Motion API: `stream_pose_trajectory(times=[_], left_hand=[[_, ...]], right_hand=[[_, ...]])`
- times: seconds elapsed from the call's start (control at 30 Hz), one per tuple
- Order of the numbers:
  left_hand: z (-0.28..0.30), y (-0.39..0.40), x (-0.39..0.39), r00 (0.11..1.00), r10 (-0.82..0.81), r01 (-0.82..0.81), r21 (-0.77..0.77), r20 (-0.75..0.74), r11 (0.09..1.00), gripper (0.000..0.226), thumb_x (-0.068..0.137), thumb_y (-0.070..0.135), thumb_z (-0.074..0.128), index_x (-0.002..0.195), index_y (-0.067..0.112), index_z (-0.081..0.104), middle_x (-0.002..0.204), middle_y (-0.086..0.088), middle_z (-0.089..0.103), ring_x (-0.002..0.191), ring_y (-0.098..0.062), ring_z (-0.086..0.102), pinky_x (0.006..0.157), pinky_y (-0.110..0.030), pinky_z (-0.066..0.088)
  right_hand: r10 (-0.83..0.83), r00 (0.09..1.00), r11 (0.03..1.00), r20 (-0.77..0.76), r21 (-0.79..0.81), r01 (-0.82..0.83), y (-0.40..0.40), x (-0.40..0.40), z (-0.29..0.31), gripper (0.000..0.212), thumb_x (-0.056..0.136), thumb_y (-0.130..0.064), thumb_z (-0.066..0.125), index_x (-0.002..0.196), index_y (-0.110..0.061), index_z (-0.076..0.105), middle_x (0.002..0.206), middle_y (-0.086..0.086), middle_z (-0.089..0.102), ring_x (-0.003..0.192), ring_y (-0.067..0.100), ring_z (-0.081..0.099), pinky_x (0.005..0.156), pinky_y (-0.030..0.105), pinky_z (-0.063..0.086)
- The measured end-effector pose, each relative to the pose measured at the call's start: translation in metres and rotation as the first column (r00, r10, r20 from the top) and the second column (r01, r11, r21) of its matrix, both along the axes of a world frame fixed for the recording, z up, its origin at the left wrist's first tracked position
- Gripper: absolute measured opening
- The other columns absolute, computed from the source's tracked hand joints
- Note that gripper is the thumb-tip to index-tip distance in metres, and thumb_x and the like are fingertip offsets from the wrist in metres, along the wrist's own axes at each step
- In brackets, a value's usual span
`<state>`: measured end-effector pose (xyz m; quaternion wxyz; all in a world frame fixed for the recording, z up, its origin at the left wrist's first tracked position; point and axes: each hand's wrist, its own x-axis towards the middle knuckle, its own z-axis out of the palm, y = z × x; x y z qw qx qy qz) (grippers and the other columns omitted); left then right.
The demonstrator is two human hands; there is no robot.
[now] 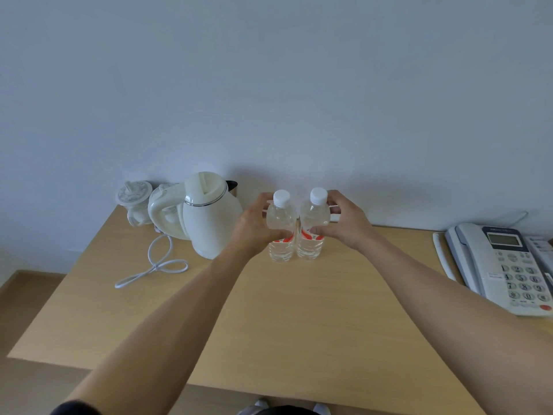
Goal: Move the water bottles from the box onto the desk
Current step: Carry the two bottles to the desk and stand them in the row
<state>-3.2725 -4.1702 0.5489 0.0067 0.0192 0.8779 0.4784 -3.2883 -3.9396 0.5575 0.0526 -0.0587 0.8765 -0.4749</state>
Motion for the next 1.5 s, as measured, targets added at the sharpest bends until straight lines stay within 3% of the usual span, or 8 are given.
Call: stream_pose_trajectory(times=[0.13, 0.23, 0.43, 0.67, 0.83, 1.0, 1.37, 1.5], left_hand=[[0.015, 0.002, -0.001, 0.991, -0.005, -0.015, -0.143, -0.133, 0.99, 0.069, 0.063, 0.021, 0.09, 0.124, 0.028, 0.057, 0.111, 0.004, 0.065, 0.099, -0.014, 0.062, 0.084, -0.03, 0.052], [0.022, 0.004, -0.002, 0.986, -0.02, -0.017, -0.217, -0.167, 0.976, 0.059, 0.065, 0.017, 0.089, 0.116, 0.02, 0.061, 0.106, 0.001, 0.065, 0.096, -0.017, 0.061, 0.081, -0.034, 0.053], [0.028, 0.005, -0.015, 0.987, 0.007, -0.043, -0.223, -0.159, 0.974, 0.059, 0.064, 0.015, 0.091, 0.115, 0.015, 0.062, 0.106, -0.003, 0.066, 0.097, -0.019, 0.061, 0.078, -0.033, 0.051], [0.033, 0.002, -0.05, 0.985, 0.055, -0.1, -0.281, -0.165, 0.955, 0.064, 0.066, 0.014, 0.09, 0.122, 0.014, 0.058, 0.102, -0.006, 0.052, 0.092, -0.024, 0.054, 0.074, -0.028, 0.038], [0.032, 0.006, -0.065, 0.983, 0.061, -0.111, -0.293, -0.174, 0.95, 0.064, 0.069, 0.016, 0.09, 0.125, 0.015, 0.058, 0.103, -0.007, 0.052, 0.088, -0.022, 0.05, 0.062, -0.021, 0.033], [0.032, 0.009, -0.073, 0.981, 0.063, -0.115, -0.29, -0.182, 0.95, 0.066, 0.069, 0.015, 0.09, 0.127, 0.015, 0.059, 0.104, -0.01, 0.054, 0.09, -0.023, 0.049, 0.074, -0.029, 0.035], [0.031, 0.009, -0.075, 0.979, 0.057, -0.109, -0.266, -0.195, 0.958, 0.063, 0.071, 0.014, 0.088, 0.126, 0.013, 0.058, 0.106, -0.012, 0.054, 0.092, -0.024, 0.053, 0.076, -0.028, 0.038], [0.033, 0.008, -0.073, 0.983, 0.044, -0.094, -0.287, -0.177, 0.953, 0.067, 0.071, 0.019, 0.088, 0.13, 0.014, 0.055, 0.109, -0.009, 0.054, 0.094, -0.021, 0.052, 0.076, -0.029, 0.039]], right_hand=[[0.025, 0.999, 0.998, -0.045, 0.052, -0.023, 0.003, -0.001, 0.001, 0.065, 0.066, -0.021, 0.091, 0.116, -0.037, 0.053, 0.111, -0.017, 0.062, 0.099, -0.014, 0.055, 0.071, 0.002, 0.038], [0.025, 0.997, 0.998, -0.069, 0.061, -0.021, 0.003, -0.001, -0.001, 0.064, 0.067, -0.019, 0.091, 0.115, -0.037, 0.053, 0.111, -0.015, 0.063, 0.1, -0.004, 0.059, 0.07, 0.003, 0.038], [0.019, 0.995, 0.998, -0.096, 0.069, -0.012, 0.003, 0.001, -0.002, 0.064, 0.066, -0.02, 0.091, 0.115, -0.037, 0.054, 0.111, -0.015, 0.064, 0.097, -0.001, 0.06, 0.069, 0.004, 0.038], [-0.004, 0.993, 0.999, -0.121, 0.045, 0.01, -0.001, 0.004, -0.005, 0.067, 0.067, -0.022, 0.091, 0.123, -0.031, 0.054, 0.111, -0.011, 0.065, 0.1, 0.003, 0.062, 0.074, 0.008, 0.041], [-0.026, 0.99, 0.999, -0.139, 0.017, 0.029, -0.002, 0.007, -0.007, 0.065, 0.068, -0.017, 0.089, 0.121, -0.03, 0.055, 0.108, -0.013, 0.066, 0.098, -0.002, 0.063, 0.075, 0.006, 0.042], [-0.039, 0.99, 0.999, -0.137, 0.018, 0.042, -0.004, 0.006, -0.006, 0.063, 0.069, -0.015, 0.088, 0.121, -0.029, 0.055, 0.111, -0.008, 0.068, 0.102, 0.005, 0.064, 0.073, 0.005, 0.043], [-0.051, 0.989, 0.998, -0.14, 0.028, 0.055, -0.006, 0.008, -0.002, 0.064, 0.068, -0.011, 0.088, 0.122, -0.025, 0.056, 0.111, -0.006, 0.069, 0.1, 0.005, 0.065, 0.073, 0.002, 0.043], [-0.057, 0.986, 0.997, -0.156, 0.051, 0.066, -0.009, 0.007, -0.001, 0.061, 0.069, -0.012, 0.087, 0.121, -0.024, 0.055, 0.11, -0.005, 0.069, 0.099, 0.009, 0.065, 0.075, 0.01, 0.045]])
